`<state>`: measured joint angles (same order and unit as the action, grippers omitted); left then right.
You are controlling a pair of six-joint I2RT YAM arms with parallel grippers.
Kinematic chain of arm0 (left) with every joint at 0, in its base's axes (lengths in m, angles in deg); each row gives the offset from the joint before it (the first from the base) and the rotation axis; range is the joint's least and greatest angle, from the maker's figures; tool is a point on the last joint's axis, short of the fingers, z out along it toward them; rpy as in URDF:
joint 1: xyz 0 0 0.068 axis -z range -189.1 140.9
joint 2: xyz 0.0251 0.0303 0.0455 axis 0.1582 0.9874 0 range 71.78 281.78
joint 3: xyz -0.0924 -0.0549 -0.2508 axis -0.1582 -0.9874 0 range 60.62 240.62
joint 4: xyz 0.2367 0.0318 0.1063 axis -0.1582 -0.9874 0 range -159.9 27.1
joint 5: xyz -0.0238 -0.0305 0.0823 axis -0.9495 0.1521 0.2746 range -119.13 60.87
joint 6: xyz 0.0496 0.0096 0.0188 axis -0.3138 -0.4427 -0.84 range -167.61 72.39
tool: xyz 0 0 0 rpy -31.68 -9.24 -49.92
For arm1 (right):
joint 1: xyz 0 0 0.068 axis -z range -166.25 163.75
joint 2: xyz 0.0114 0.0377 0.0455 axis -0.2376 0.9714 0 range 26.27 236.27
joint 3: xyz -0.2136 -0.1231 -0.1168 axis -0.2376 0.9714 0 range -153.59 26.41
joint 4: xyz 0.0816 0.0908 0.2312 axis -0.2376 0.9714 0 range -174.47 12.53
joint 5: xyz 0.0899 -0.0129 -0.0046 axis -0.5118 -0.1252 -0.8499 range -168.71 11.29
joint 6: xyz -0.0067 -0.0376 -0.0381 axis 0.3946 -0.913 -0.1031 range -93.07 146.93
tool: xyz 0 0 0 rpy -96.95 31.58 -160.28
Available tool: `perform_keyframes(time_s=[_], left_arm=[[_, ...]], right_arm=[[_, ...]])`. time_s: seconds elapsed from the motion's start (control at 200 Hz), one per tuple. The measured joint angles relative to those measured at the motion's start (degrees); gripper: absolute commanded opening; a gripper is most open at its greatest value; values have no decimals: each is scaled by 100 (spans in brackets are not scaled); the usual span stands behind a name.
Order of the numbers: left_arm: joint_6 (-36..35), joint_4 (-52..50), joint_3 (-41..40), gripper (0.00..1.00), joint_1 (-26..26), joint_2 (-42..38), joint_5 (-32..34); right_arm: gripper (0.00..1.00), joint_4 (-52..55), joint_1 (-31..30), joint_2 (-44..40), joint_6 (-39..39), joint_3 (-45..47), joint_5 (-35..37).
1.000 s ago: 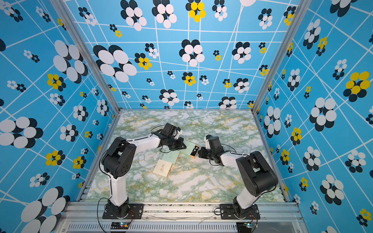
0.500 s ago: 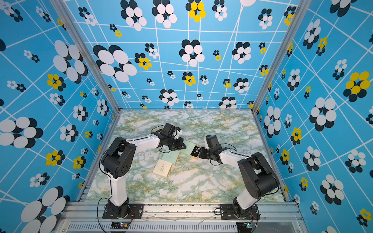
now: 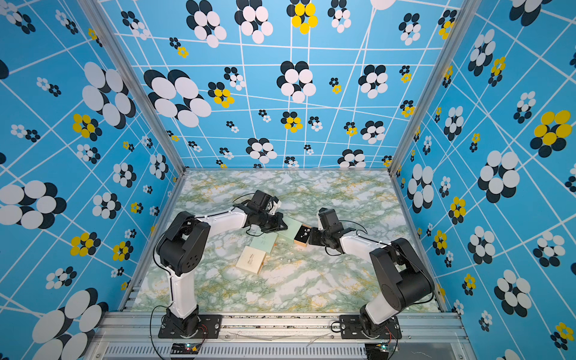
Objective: Take out the earrings from the drawer-style jewelry box
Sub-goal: Open the drawer in the jewelry box, then pick up the earring from the drawer.
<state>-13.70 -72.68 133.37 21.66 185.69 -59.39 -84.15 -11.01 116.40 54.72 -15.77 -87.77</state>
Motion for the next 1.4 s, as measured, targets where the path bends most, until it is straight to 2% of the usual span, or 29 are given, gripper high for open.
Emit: perform_keyframes(time_s=[0.095,0.225,0.335,0.785,1.075,1.399], left_arm=[[-2,-2,0,0,0,-2,-2],[-2,-2,0,0,0,0,-7],[-2,0,0,0,0,0,-13],[-2,13,-11,0,-2,0,-15],[-2,39,-26,0,-4,-2,-22],[-2,39,-26,0,-4,-2,-22]], right_arm=[[18,111,2,-59,7,0,15],[25,299,2,-201,-13,-13,136],[26,498,2,-352,-44,-98,210],[23,1172,-33,-413,-330,-883,70],[21,1631,-485,-50,-608,-1353,136],[17,1926,-597,319,-710,-1458,238]])
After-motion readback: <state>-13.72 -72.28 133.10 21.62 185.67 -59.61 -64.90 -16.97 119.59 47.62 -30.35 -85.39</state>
